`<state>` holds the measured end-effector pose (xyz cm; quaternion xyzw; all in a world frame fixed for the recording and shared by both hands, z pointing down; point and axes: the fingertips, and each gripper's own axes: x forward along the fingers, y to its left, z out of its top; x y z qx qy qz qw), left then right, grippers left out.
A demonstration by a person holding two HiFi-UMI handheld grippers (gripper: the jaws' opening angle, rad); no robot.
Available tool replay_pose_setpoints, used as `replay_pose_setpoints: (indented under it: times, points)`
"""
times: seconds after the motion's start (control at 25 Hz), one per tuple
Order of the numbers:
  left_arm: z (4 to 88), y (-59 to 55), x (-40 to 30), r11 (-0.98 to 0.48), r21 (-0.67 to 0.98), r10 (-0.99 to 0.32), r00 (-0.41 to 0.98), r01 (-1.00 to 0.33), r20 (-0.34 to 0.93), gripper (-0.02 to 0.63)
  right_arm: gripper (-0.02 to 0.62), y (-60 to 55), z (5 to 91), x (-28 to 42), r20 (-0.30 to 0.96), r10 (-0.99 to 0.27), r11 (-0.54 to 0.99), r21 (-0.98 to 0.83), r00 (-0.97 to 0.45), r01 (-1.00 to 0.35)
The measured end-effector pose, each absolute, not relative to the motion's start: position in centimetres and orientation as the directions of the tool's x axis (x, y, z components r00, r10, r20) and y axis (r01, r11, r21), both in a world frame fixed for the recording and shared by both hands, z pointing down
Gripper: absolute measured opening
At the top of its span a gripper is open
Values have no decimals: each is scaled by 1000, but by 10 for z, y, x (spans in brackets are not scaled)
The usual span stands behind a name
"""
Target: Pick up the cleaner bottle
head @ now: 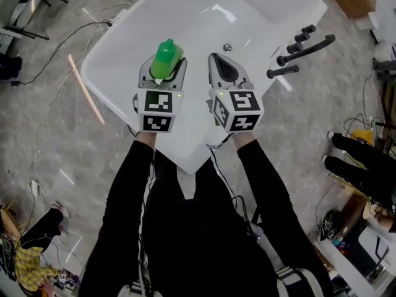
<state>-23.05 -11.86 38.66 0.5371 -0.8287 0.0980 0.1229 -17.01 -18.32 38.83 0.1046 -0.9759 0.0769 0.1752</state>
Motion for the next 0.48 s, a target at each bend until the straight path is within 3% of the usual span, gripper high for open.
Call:
replay_pose_setpoints:
  times: [0.48]
  points:
    - [385, -66, -255, 443, -25, -848, -428, -896, 312, 193, 2, -139, 392, -195, 363, -138, 977, -104, -921, -187]
